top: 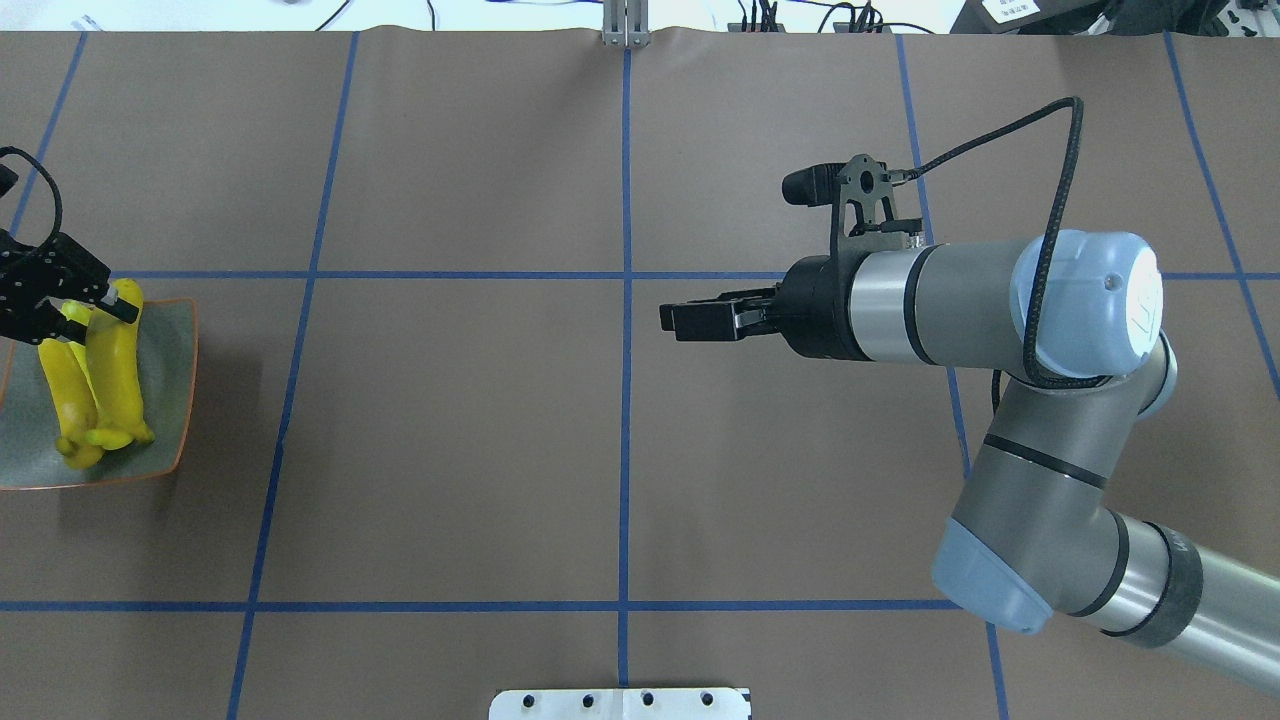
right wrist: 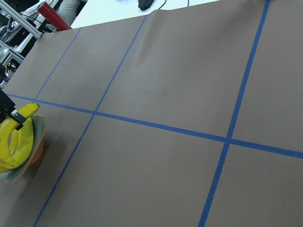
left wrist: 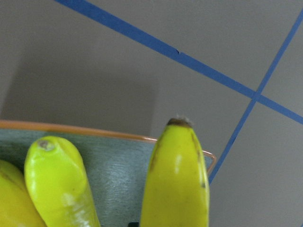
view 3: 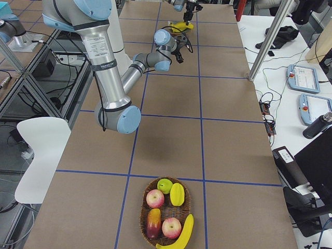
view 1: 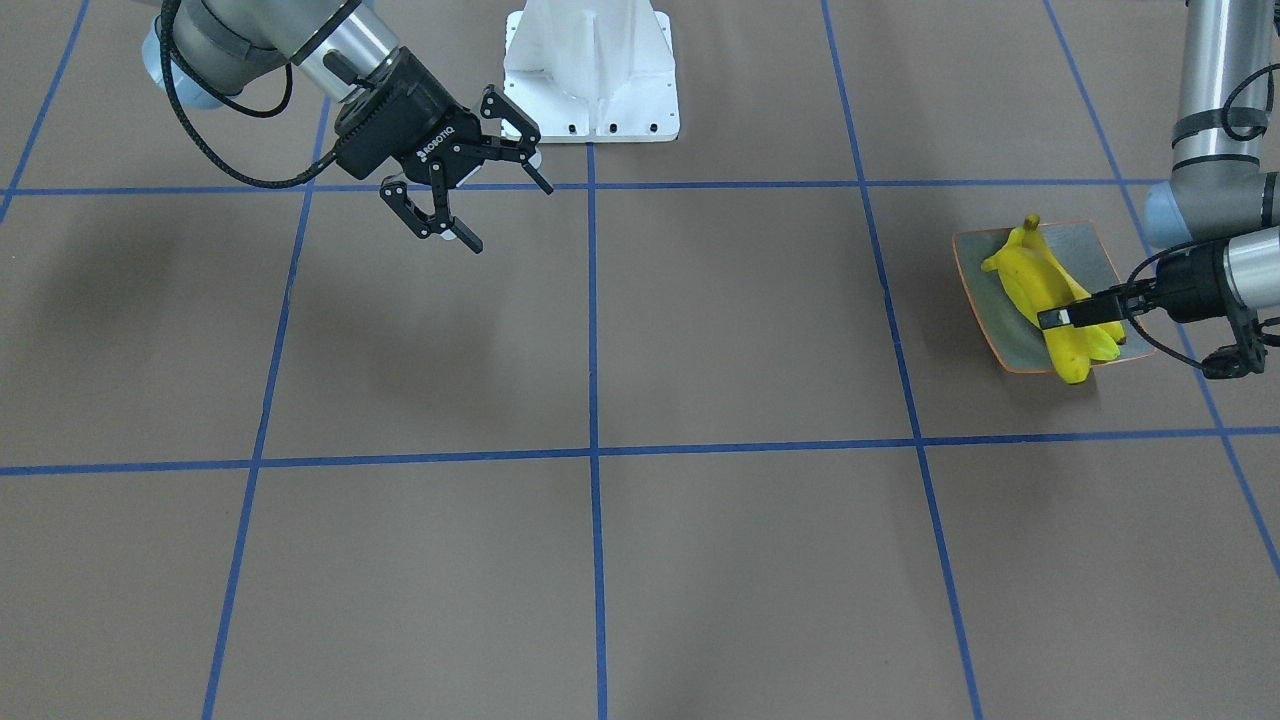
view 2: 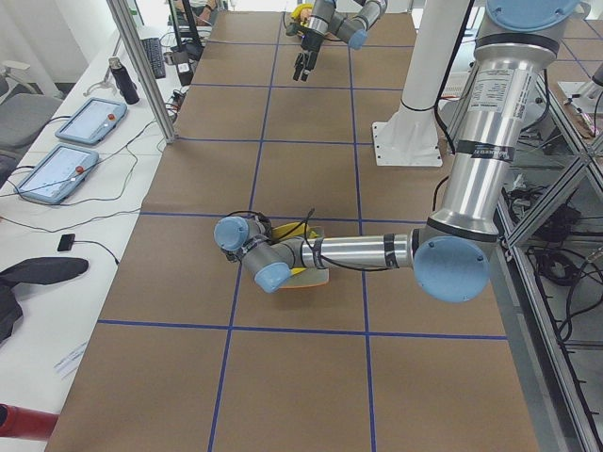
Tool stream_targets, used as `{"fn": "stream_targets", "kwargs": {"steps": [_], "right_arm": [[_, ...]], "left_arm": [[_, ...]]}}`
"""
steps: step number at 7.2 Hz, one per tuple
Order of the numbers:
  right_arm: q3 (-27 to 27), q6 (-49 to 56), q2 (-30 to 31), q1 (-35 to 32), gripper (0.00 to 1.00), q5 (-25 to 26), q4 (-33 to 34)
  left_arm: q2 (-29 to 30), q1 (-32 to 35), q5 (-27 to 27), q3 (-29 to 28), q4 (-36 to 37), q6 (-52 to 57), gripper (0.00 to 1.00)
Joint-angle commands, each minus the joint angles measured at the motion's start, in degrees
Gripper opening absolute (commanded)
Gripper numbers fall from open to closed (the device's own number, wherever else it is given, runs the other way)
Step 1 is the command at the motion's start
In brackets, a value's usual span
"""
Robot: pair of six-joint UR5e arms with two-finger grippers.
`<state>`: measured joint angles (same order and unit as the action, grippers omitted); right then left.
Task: Transfer all bananas from basket to plate
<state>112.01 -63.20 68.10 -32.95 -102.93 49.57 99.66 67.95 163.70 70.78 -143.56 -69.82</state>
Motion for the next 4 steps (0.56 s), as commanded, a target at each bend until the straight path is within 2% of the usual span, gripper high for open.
{"fn": "stream_targets", "kwargs": {"steps": [1, 3, 4], "right_arm": [[0.0, -0.8, -0.2, 0.0, 1.00, 0.0, 0.0], [0.6, -0.9, 0.4, -0.4, 1.00, 0.0, 0.3], [1.0, -2.4, 1.2, -1.5, 1.00, 0.0, 0.7]], "left_arm": [[-0.8, 0.0, 0.0, 0.1, -1.5, -0.1, 1.00], [-1.6, 1.6, 0.6, 2.4, -2.5, -0.2, 1.00], [-2.2, 4.9, 2.6, 2.5, -5.7, -0.3, 1.00]]}}
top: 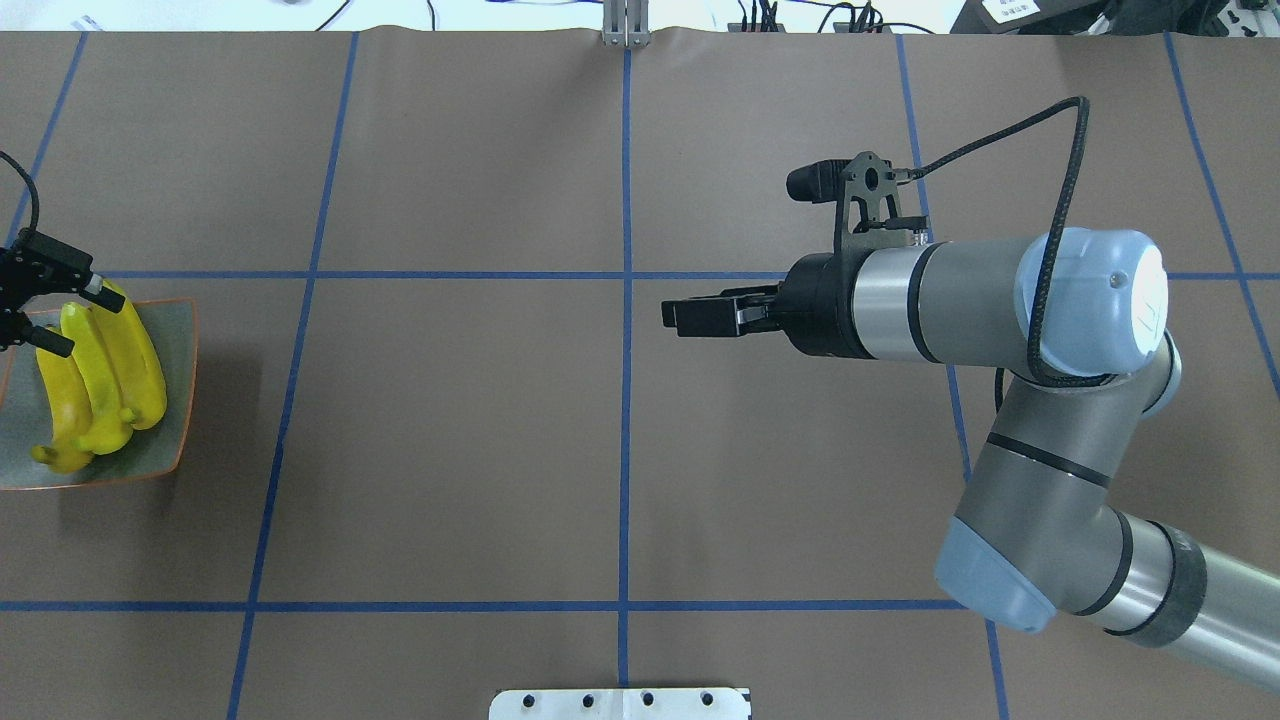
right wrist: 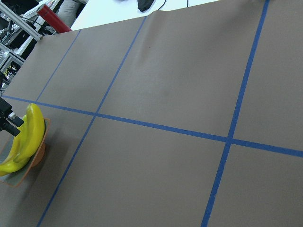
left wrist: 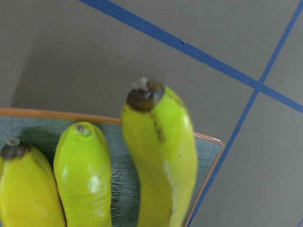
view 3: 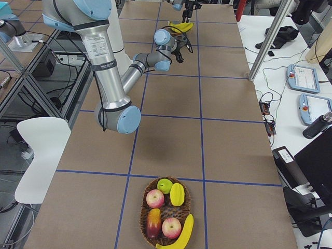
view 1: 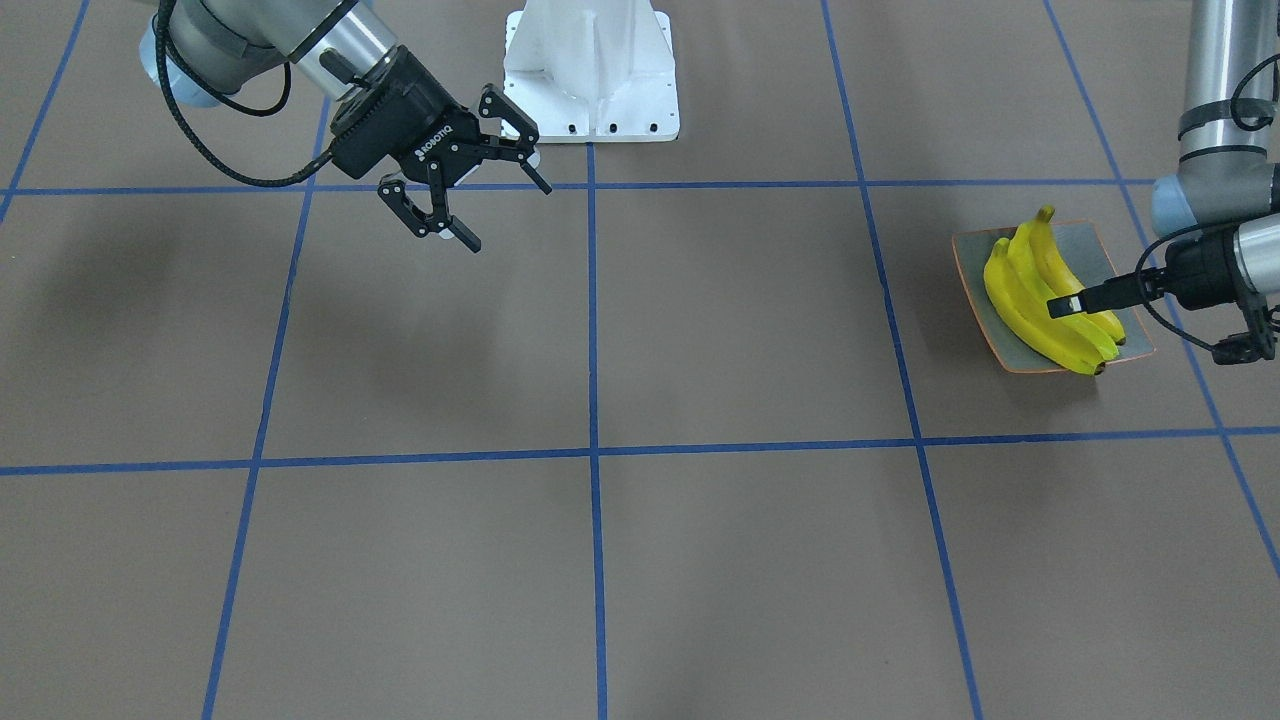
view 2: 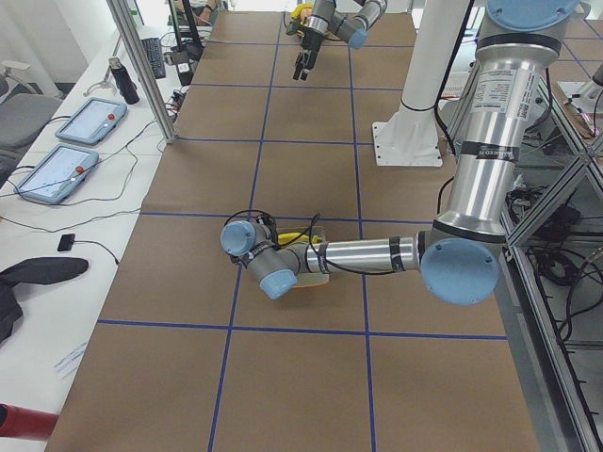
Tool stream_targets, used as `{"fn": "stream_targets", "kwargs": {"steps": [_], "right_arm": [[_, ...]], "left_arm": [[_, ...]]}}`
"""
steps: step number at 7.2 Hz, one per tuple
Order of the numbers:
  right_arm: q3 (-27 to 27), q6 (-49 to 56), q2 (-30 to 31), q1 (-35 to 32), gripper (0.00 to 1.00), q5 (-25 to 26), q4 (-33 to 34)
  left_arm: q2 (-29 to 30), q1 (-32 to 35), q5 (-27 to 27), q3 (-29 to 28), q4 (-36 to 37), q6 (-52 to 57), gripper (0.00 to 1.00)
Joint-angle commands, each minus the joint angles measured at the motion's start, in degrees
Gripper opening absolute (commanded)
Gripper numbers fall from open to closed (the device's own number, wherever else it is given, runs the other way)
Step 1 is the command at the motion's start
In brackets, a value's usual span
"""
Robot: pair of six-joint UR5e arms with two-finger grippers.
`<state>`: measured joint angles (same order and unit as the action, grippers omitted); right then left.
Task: Transfer all bananas from basket to plate
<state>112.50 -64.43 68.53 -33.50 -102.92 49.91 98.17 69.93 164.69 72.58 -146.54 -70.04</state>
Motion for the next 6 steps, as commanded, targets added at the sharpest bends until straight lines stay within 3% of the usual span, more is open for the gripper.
{"fn": "stream_targets", "kwargs": {"steps": [1, 4, 6], "right_arm": [[0.6, -5.5, 2.6, -2.8, 1.00, -0.1, 0.5], [1.0, -5.5, 14.7, -10.1, 1.00, -1.1, 0.0], [0.5, -2.5, 21.5, -15.8, 1.00, -4.3, -0.3]], "left_arm": [[-0.6, 8.0, 4.6, 0.7, -3.7, -0.2, 1.00], [0.3, 13.6, 5.0, 4.7, -3.4, -0.7, 1.00], [-0.5, 15.1, -4.5, 8.3, -3.5, -1.2, 0.99]]}}
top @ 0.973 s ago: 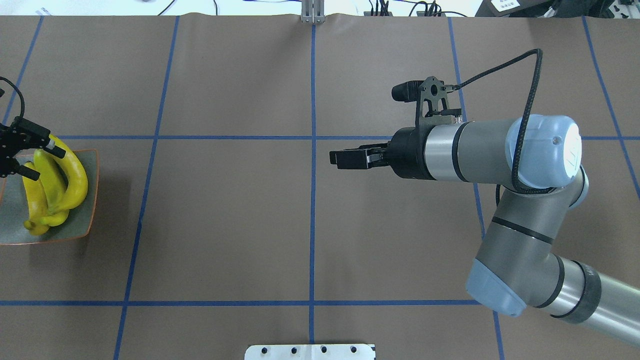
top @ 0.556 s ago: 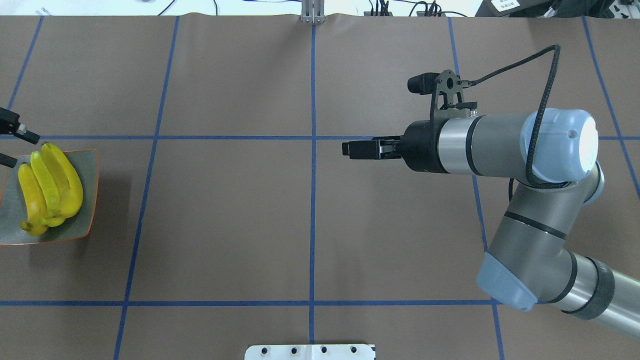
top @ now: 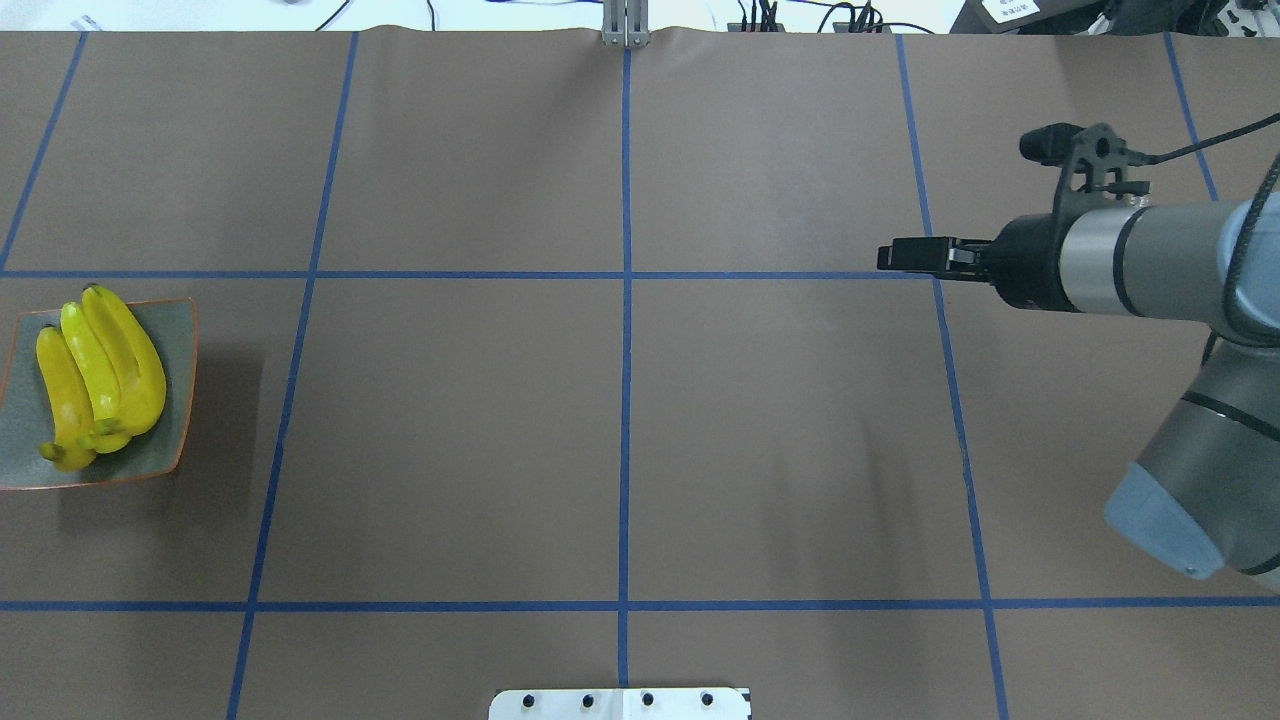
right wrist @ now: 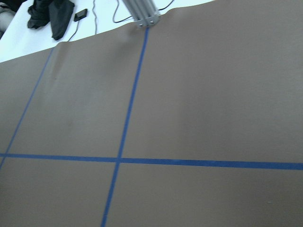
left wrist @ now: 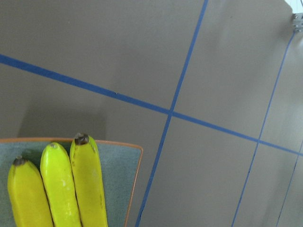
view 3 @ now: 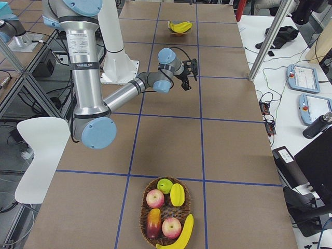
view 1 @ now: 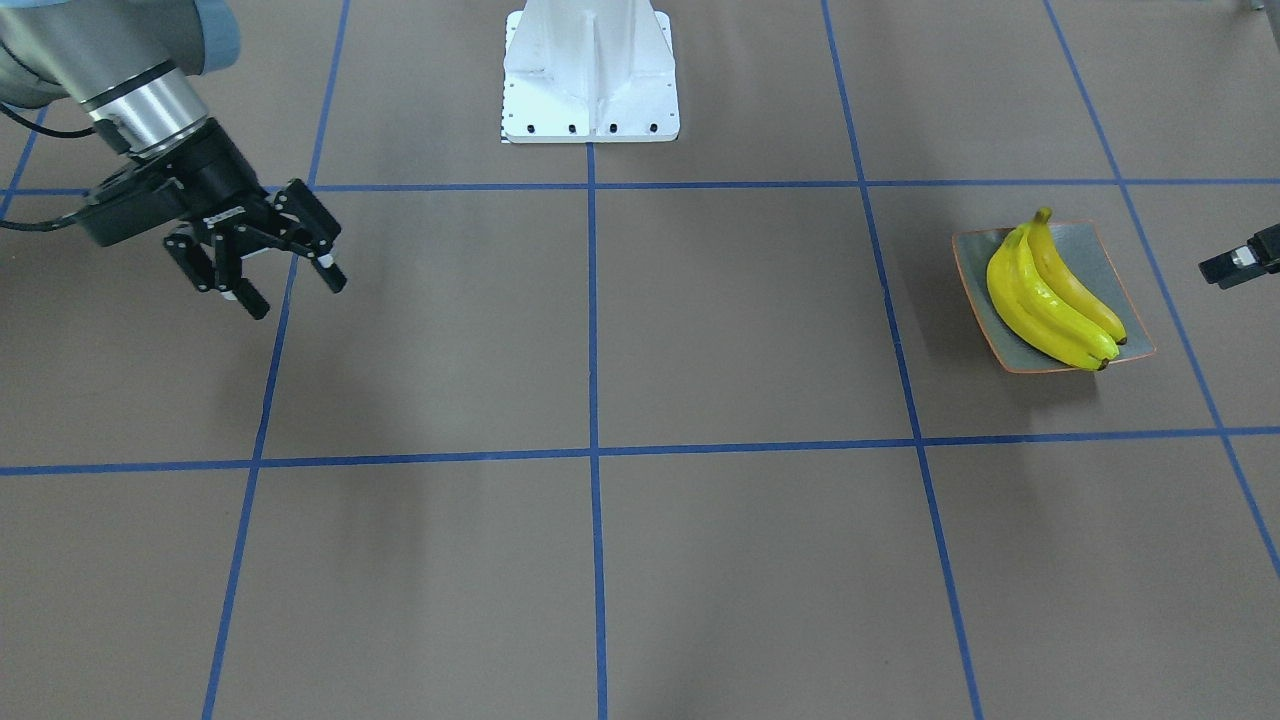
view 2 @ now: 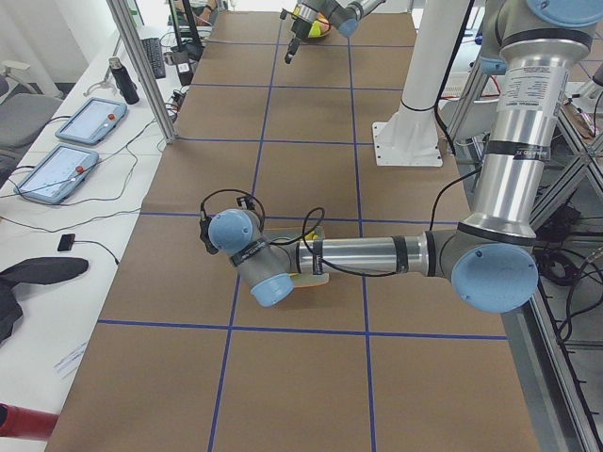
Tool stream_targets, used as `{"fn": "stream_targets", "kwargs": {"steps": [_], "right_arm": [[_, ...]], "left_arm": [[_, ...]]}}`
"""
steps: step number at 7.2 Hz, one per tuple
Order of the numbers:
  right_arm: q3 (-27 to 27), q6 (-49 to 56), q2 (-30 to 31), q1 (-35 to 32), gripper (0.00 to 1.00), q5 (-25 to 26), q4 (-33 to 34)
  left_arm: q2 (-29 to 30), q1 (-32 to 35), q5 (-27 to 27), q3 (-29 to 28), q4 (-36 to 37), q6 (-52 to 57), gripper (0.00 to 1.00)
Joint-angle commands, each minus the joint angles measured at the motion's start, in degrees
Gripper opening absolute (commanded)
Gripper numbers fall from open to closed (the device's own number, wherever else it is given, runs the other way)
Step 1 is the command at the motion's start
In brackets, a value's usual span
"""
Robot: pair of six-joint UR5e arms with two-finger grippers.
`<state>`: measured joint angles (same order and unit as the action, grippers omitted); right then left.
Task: Transfer all bananas from basket to plate
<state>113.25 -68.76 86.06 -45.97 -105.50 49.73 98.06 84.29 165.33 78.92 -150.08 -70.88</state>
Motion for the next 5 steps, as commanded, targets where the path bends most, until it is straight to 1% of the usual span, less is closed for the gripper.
{"fn": "stream_targets", "kwargs": {"steps": [1, 2, 3, 4, 5], "right_arm": [[-0.5, 2.1, 4.6, -3.9, 1.00, -1.6, -0.2], [-0.6, 2.1, 5.0, -4.1, 1.00, -1.5, -0.2], [-1.0, 2.5, 5.5, -4.6, 1.00, -1.3, -0.2], [-2.1, 5.6, 6.0, -5.9, 1.00, -1.6, -0.2], [-3.1, 11.1, 7.6, -7.7, 1.00, -2.2, -0.1]], "left_arm": [[-0.9, 0.9, -9.5, 2.3, 0.0, -0.4, 0.99], [-1.6, 1.0, -13.3, 3.1, -0.1, -0.1, 0.99], [-1.7, 0.9, -19.4, 3.9, -0.2, 0.7, 0.99], [-1.6, 0.5, -24.3, 4.1, -0.3, 1.3, 0.99], [-1.8, 0.2, -27.0, 4.1, 0.0, 7.8, 0.99]]}}
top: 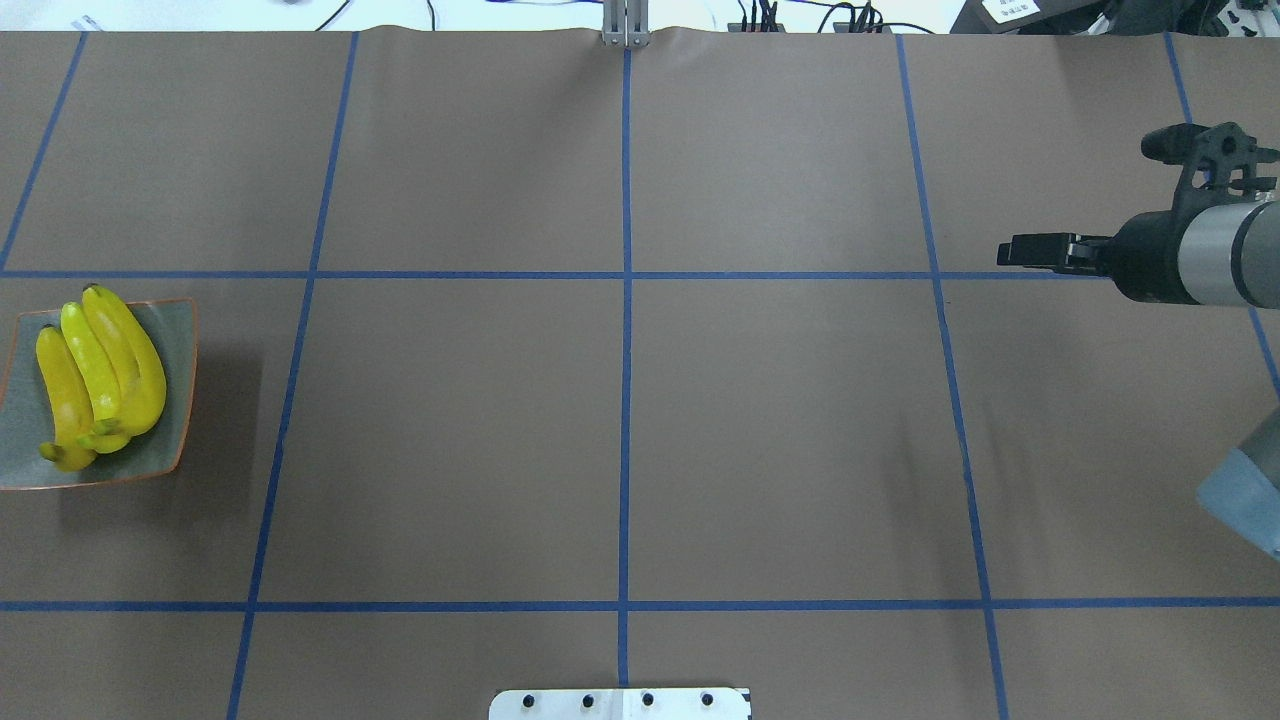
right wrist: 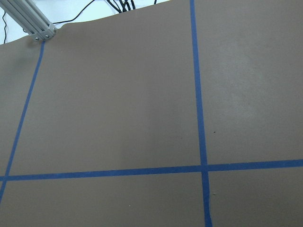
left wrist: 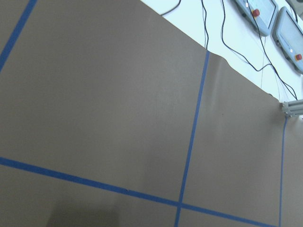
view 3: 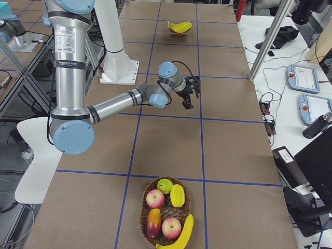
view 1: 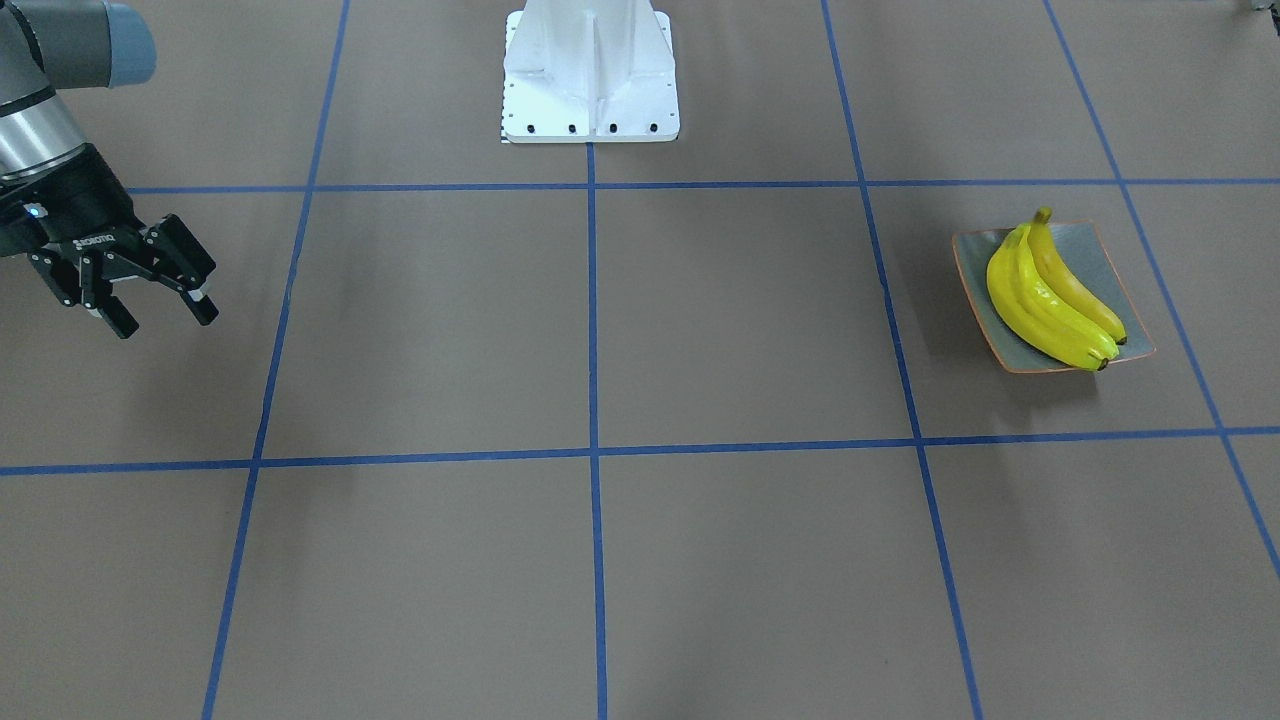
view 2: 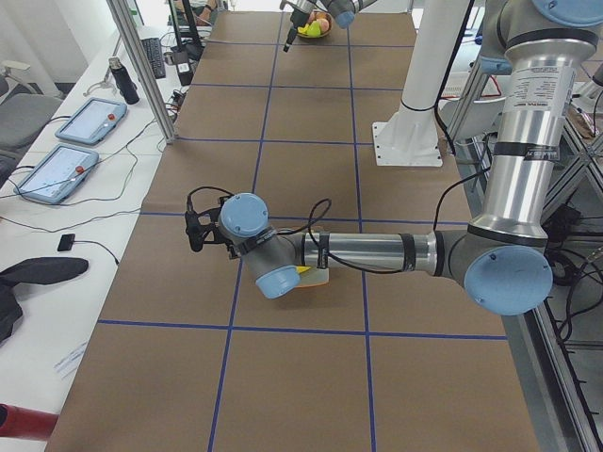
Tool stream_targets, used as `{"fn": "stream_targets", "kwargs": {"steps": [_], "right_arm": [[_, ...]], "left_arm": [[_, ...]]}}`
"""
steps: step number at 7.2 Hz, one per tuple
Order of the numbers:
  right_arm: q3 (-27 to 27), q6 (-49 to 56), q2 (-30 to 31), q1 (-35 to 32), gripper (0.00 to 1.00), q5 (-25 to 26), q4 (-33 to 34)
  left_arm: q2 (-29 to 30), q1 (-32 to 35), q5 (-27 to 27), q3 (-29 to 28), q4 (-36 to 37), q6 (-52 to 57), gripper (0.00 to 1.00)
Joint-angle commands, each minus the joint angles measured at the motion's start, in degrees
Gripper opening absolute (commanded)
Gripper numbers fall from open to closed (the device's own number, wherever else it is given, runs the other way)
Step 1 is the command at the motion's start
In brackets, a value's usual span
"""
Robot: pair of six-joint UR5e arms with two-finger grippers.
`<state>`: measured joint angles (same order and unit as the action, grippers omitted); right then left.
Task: Transfer all bananas from basket to plate
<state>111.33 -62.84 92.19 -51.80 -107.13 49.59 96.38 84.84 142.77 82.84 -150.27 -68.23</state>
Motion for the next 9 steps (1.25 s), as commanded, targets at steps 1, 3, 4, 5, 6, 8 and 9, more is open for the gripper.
{"fn": "stream_targets", "kwargs": {"steps": [1, 3, 4, 5, 6, 8, 9], "right_arm": [[-3.4, 10.7, 2.3, -5.8, 1.00, -4.0, 0.1], [-9.3, 21.8, 2.6, -16.1, 1.00, -14.8, 0.1], [-14.2, 30.4, 2.6, -21.0, 1.00, -18.9, 0.1], [-18.7, 38.1, 2.6, -25.8, 1.00, -21.8, 0.2], [-23.7, 46.4, 2.3, -31.1, 1.00, -25.2, 0.4], [-32.0, 62.9, 2.6, -39.7, 1.00, -27.8, 1.2], [-36.8, 71.5, 2.5, -42.5, 1.00, -27.4, 1.3]], "left_arm": [[-0.5, -0.6, -5.3, 0.2, 0.6, 11.1, 0.99], [-0.5, -1.3, -5.4, 0.2, 2.6, 19.6, 0.99], [-0.6, -1.5, -5.4, 0.2, 3.6, 25.0, 0.99], [-0.9, -1.6, -5.4, 0.3, 4.7, 27.6, 0.99], [-1.2, -1.6, -5.4, 0.3, 4.8, 29.4, 0.99], [-1.9, -1.7, -5.4, 0.5, 4.8, 29.5, 0.99], [-2.0, -1.9, -5.4, 0.5, 4.8, 29.5, 0.99]]}}
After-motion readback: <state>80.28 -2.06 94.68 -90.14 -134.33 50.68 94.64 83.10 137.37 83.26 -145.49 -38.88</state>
